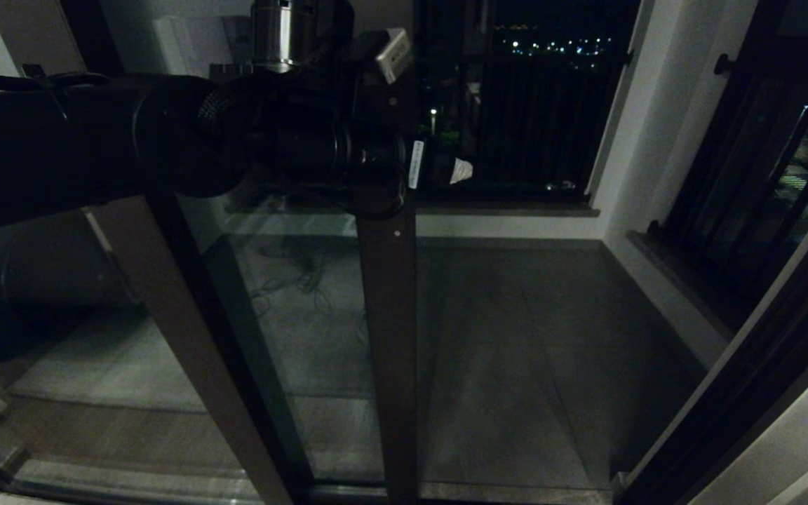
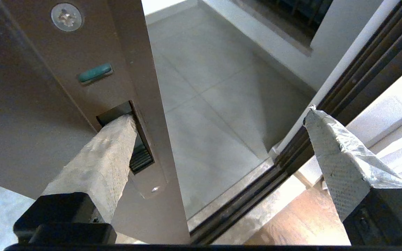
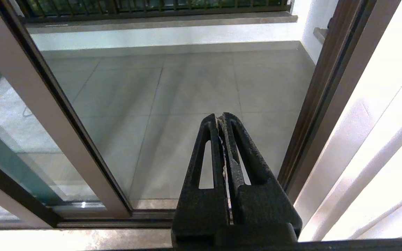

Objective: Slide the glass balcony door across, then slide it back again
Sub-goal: Close the slid door

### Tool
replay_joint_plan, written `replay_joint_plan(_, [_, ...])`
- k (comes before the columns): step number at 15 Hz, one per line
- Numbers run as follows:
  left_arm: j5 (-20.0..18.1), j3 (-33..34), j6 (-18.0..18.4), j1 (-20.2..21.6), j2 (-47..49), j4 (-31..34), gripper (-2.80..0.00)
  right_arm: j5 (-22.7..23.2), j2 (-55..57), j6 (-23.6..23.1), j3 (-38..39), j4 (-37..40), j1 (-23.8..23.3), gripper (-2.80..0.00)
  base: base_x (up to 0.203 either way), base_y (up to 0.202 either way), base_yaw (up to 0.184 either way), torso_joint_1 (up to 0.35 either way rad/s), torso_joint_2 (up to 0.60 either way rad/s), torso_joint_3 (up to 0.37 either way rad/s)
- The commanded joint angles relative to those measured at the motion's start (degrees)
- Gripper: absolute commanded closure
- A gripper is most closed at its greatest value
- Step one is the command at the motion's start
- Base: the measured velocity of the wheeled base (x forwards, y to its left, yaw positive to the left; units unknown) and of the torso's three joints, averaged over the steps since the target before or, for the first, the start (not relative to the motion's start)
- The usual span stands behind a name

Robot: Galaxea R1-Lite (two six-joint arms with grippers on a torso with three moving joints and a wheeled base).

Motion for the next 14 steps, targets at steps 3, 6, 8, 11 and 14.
replay_joint_plan(3, [1.79,-0.01,-0.11,-1.89,1.94,-0.83,-2.8,-0.08,0.04,0.0,-0.01,-0.04,0.0,0.0,0.0,0.0,0.0,0.0,0.0,0.0])
replay_joint_plan(6, [1.94,-0.13,-0.11,-3.09,2.9,-0.86,-2.8,0.0,0.04,0.0,-0.01,-0.04,0.0,0.0,0.0,0.0,0.0,0.0,0.0,0.0])
replay_joint_plan(8, [2.29,-0.37,-0.11,-3.86,3.25,-0.94,-2.8,-0.01,0.04,0.0,0.01,-0.04,0.0,0.0,0.0,0.0,0.0,0.0,0.0,0.0])
replay_joint_plan(11, [2.55,-0.37,-0.11,-4.81,3.51,-0.89,-2.8,-0.03,-0.03,0.0,-0.01,-0.04,0.0,0.0,0.0,0.0,0.0,0.0,0.0,0.0])
replay_joint_plan(14, [2.59,-0.37,-0.11,-6.08,3.9,-0.94,-2.8,0.0,0.04,0.0,-0.01,-0.04,0.0,0.0,0.0,0.0,0.0,0.0,0.0,0.0])
